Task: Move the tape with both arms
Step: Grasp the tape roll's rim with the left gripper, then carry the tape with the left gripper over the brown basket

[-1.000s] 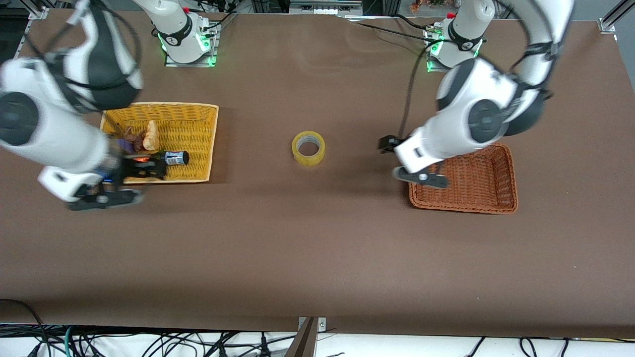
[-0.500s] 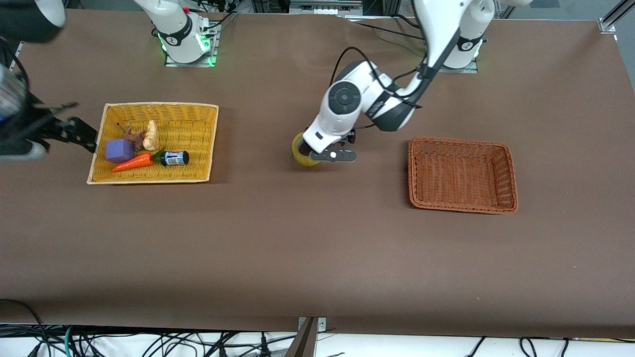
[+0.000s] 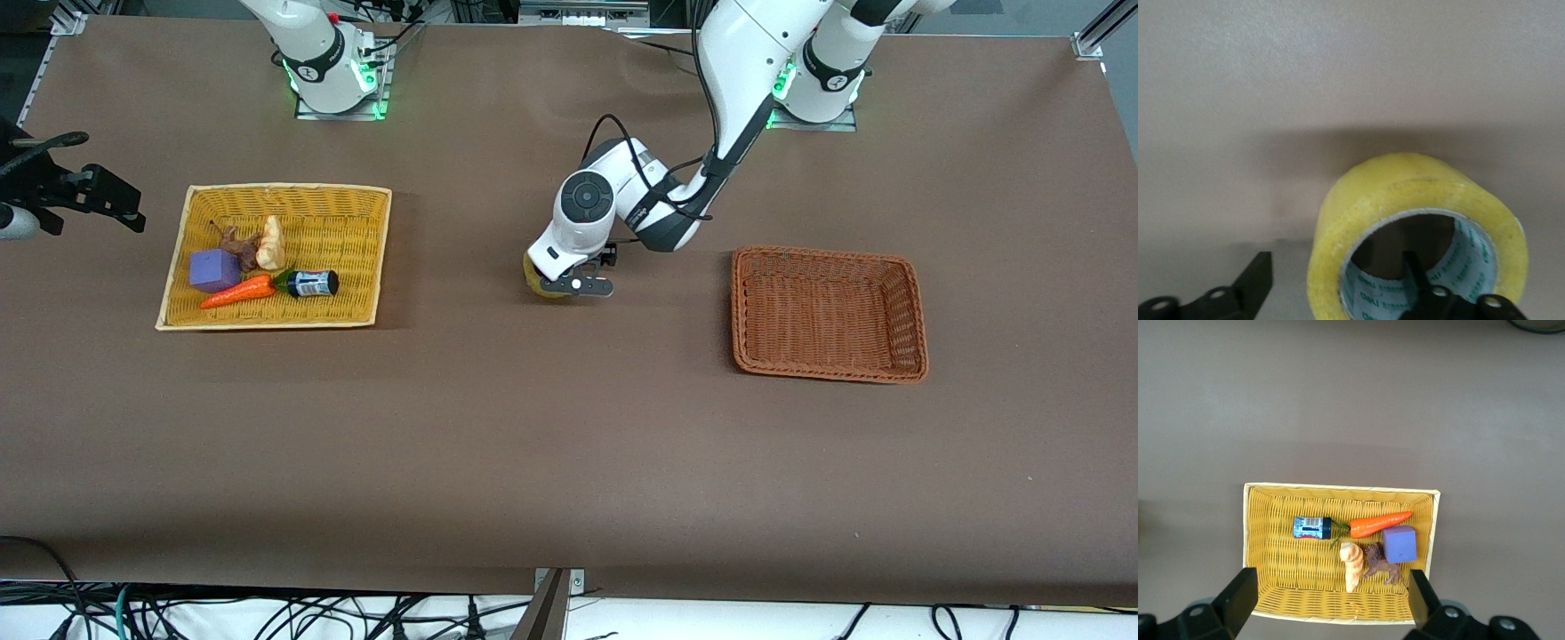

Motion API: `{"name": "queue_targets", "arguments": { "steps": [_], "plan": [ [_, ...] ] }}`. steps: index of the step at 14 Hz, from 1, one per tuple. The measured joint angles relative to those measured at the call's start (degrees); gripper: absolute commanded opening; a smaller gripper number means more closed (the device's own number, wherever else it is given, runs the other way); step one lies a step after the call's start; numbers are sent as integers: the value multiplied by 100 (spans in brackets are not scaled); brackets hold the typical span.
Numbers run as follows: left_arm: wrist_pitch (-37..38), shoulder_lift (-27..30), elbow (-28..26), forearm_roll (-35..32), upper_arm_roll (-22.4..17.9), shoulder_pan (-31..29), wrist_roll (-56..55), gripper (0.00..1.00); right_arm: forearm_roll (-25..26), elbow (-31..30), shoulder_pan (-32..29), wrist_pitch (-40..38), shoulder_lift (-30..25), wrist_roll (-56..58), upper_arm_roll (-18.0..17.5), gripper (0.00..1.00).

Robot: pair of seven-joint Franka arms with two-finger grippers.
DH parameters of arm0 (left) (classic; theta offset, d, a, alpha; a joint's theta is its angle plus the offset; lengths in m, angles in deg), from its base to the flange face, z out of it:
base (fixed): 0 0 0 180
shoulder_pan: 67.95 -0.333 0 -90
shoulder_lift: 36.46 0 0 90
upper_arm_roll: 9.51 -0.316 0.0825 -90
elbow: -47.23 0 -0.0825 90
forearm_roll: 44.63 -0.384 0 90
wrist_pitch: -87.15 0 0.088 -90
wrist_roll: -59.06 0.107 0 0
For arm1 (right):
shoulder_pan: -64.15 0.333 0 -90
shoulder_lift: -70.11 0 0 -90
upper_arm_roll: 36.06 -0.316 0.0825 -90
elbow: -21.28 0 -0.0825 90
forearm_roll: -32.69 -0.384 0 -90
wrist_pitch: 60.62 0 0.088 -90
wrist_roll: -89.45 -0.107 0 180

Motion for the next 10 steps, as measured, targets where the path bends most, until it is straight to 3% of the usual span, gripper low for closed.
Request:
{"name": "queue_targets", "arguments": {
  "steps": [1,8,10],
  "plan": [
    [0,-1,7,-120,-1,0,0,0,0,17,4,1,25,9,-1,100],
    [83,-2,142,-222,-44,-1,8,0,1,93,-3,4,191,25,6,100],
    [757,51,498,-222,-153,-26,7,0,1,95,-3,4,196,25,6,100]
  ]
}}
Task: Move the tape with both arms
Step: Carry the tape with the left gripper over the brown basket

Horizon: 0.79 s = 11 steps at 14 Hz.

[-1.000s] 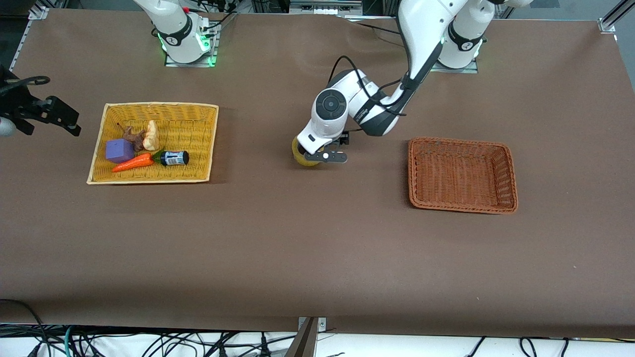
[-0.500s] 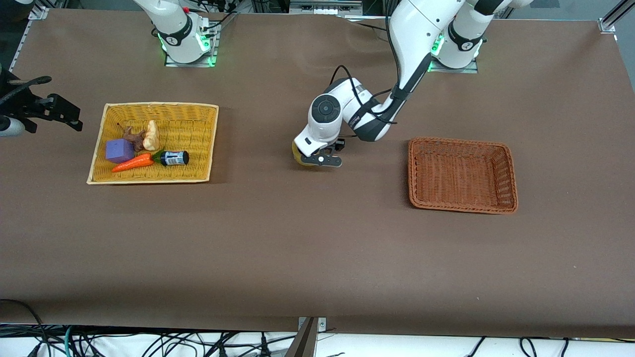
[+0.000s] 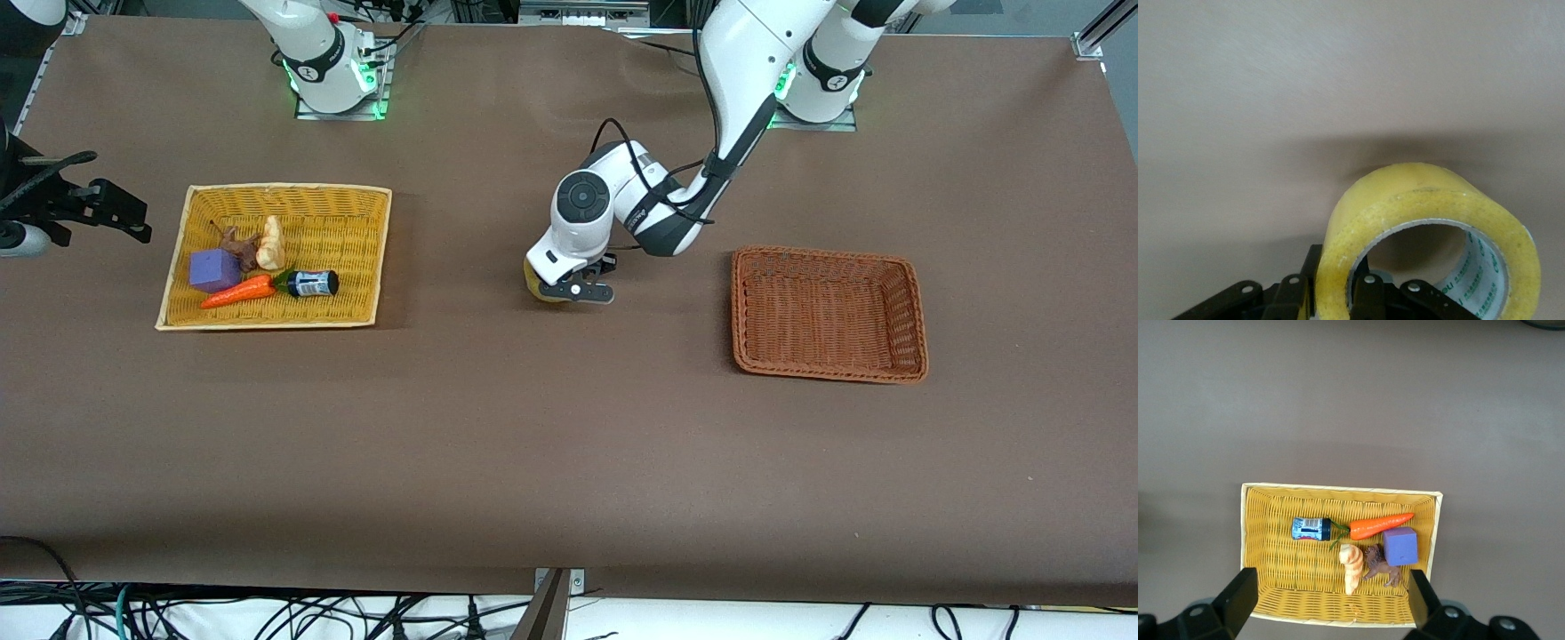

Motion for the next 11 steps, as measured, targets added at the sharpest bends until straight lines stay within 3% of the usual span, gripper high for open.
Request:
{"name": "queue_targets", "arguments": {
  "steps": [3,6,9,11],
  "plan": [
    [1617,329,734,-9,-160,-343,44,0,0,7,0,0,1,0,1,100],
    [2862,710,1037,-37,-201,-1145,1129,0,0,8,-1,0,14,0,3,100],
    [3266,761,980,-210,-222,-2227,3012,2,0,8,-2,0,25,0,4,100],
    [3307,727,757,-722,-216,-2624,3858,2,0,8,-2,0,39,0,4,100]
  ]
}}
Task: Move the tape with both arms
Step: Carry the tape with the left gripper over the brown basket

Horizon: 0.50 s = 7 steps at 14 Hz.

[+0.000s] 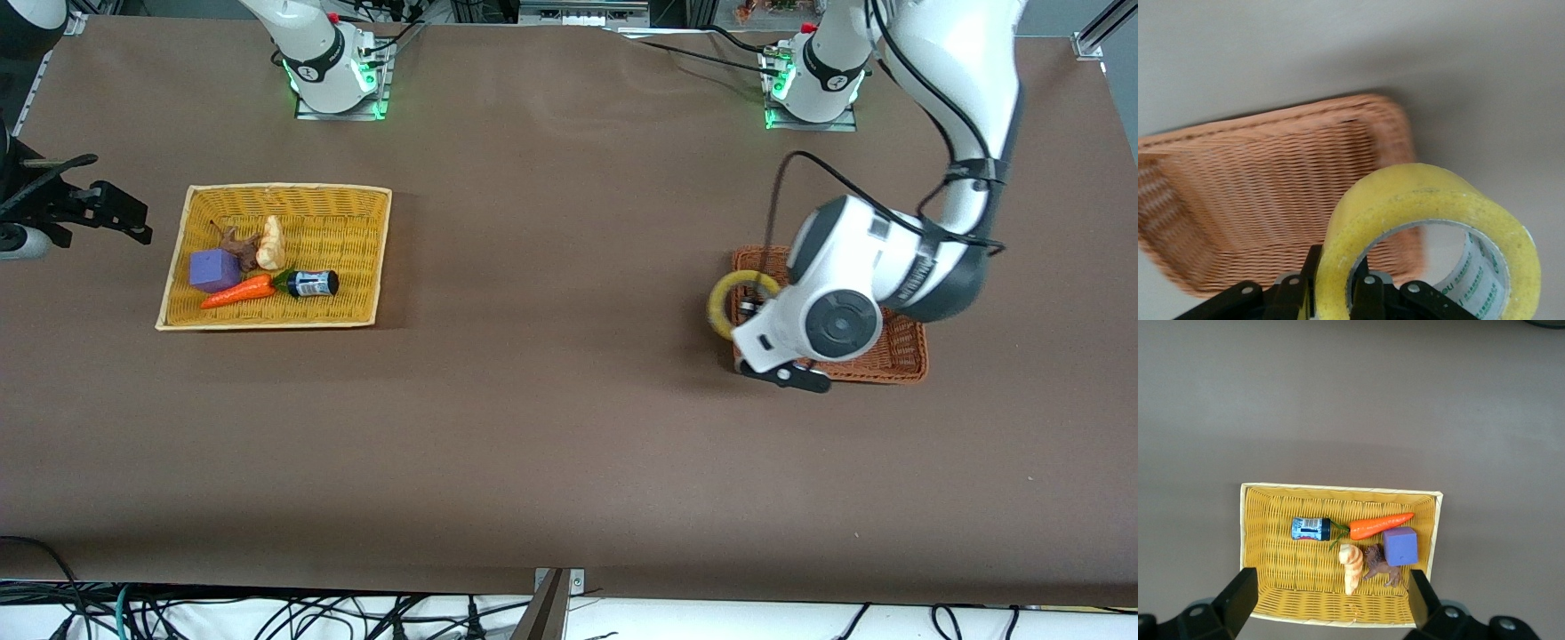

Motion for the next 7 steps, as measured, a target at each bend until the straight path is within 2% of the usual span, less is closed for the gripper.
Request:
{"name": "queue_targets", "arguments": {
  "steps": [3,4,5,7],
  "plan": [
    [-104,-56,-546,-387,16,-170,218,5,0,1,0,0,17,0,1,100],
    [-269,-68,-745,-403,17,-209,253,43,0,2,0,0,18,0,1,100],
    [-480,-83,-944,-407,17,-265,281,99,0,2,0,0,18,0,1,100],
    [-778,-110,-1214,-411,20,-430,304,100,0,3,0,0,19,0,1,100]
  ]
}}
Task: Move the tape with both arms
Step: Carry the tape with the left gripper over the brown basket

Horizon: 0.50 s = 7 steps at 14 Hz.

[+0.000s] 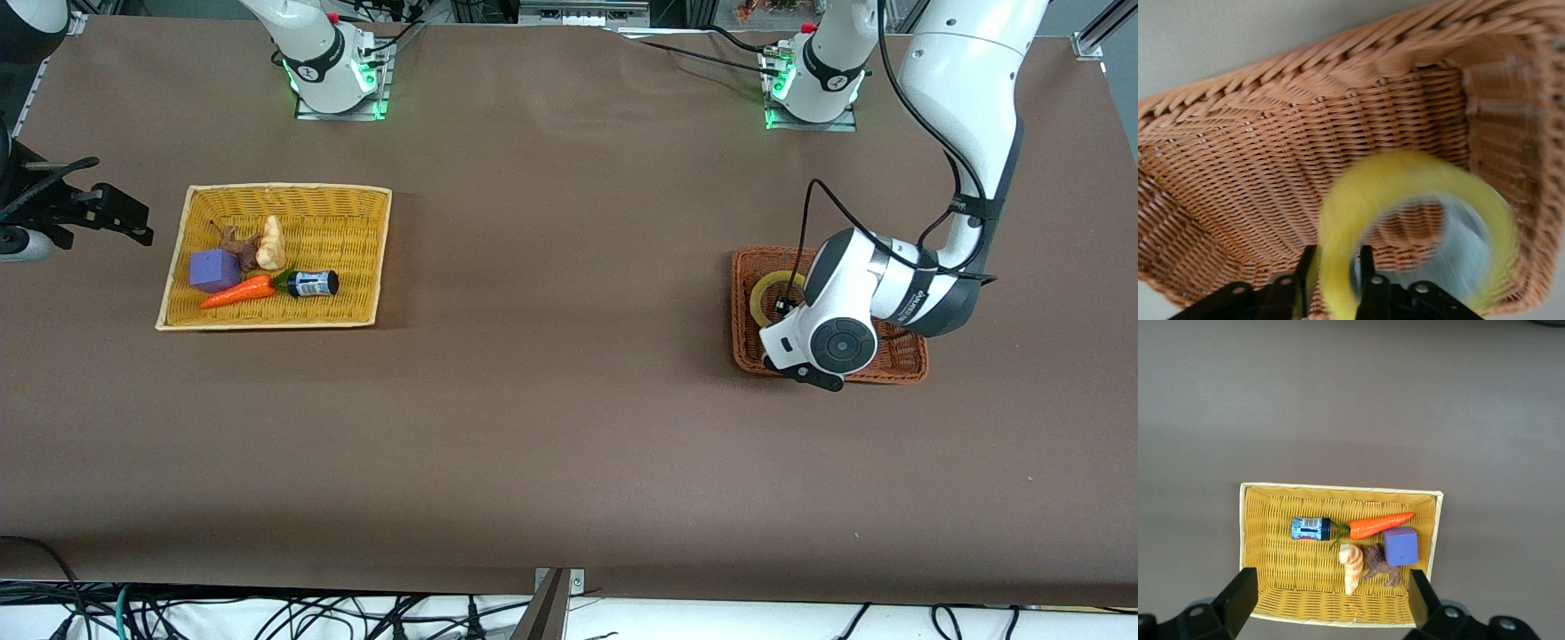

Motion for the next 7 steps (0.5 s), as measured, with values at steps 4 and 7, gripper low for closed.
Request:
{"name": "queue_targets", "arguments": {
  "steps": [4,7],
  "plan": [
    [28,118,64,-1,169,-212,88,100,0,1,0,0,1,0,0,100],
    [436,573,633,-1,629,-185,57,100,0,3,0,0,3,0,0,100]
  ]
}}
